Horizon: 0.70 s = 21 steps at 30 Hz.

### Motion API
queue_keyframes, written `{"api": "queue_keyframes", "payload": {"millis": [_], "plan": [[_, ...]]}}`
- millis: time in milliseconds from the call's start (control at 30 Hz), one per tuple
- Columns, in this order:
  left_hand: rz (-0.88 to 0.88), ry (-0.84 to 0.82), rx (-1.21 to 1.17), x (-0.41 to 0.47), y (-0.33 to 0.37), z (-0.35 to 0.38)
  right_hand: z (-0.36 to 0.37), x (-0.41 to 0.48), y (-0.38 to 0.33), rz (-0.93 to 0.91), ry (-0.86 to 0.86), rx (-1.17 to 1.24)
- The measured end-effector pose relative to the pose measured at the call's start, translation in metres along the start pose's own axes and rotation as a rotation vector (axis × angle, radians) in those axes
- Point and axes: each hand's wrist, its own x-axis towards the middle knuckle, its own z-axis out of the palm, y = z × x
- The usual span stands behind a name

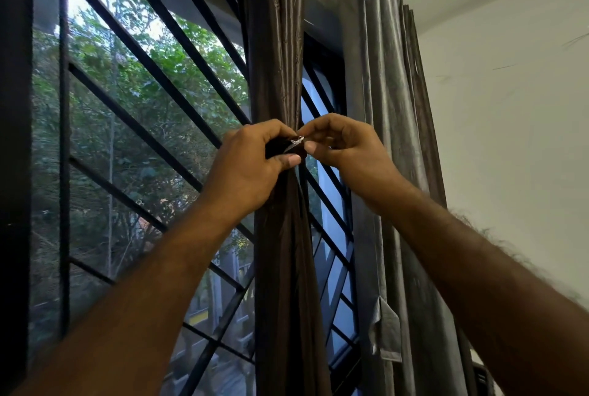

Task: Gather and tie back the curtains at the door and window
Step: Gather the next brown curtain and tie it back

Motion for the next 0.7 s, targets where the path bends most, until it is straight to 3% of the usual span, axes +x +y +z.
{"api": "queue_keyframes", "payload": {"millis": [500, 700], "plan": [[-0.023, -0.01, 0.066, -0.005, -0.006, 0.001, 0.005, -0.004, 0.008, -0.009, 0.031, -0.13], [-0.052, -0.006, 0.205, -0.003, -0.006, 0.011, 0.01, -0.003, 0.01, -0.035, 0.073, -0.174]]}}
